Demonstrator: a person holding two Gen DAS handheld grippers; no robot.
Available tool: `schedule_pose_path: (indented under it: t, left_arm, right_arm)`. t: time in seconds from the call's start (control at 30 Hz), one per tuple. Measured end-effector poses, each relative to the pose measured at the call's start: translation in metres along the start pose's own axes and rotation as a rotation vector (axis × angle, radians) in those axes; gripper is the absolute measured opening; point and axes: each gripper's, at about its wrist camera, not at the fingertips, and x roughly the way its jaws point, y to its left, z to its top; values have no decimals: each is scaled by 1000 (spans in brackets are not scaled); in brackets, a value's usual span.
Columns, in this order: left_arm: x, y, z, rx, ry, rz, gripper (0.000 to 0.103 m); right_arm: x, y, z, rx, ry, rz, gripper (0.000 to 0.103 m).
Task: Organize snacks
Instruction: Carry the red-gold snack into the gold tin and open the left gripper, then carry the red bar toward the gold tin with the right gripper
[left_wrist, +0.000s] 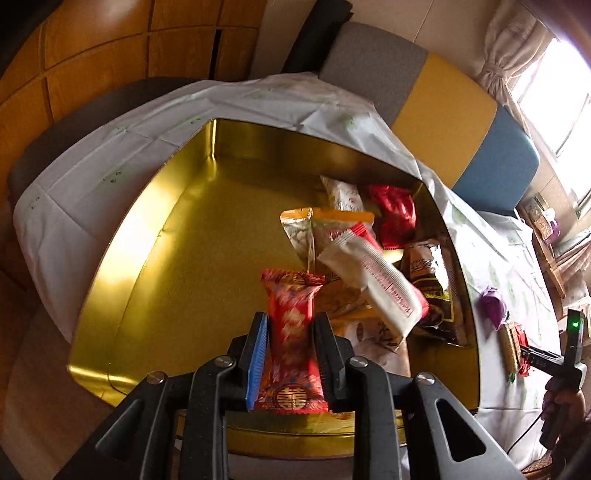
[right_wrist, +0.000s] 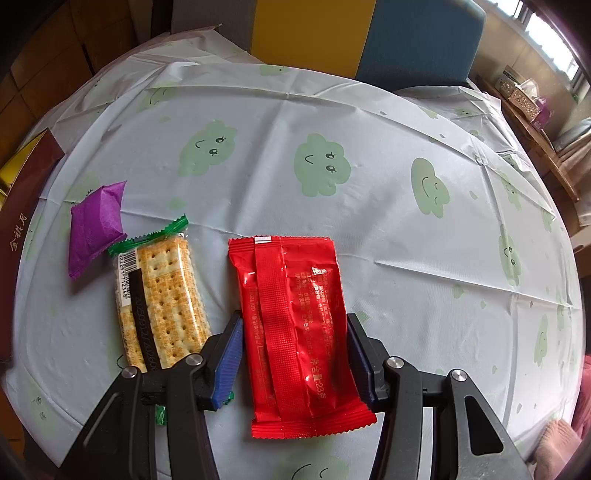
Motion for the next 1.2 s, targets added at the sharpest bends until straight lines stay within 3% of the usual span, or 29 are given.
schedule_pose_path:
  t: [0.23, 0.57, 0.83, 1.2]
  left_arm:
    - [5, 0, -3, -5, 16, 26, 30]
    - [-22, -22, -6, 84, -78, 111, 30]
    - [-42, -41, -10, 148, -142, 121, 30]
    - [-50, -50, -15, 178, -166, 123, 30]
  right_arm:
    - [0, -1, 0, -1, 0, 1, 53]
    - [-1, 3, 0, -15, -9, -11, 51]
    - [-3, 3, -1, -11, -13, -12, 51]
    - [-4, 1, -1, -7, -15, -4, 50]
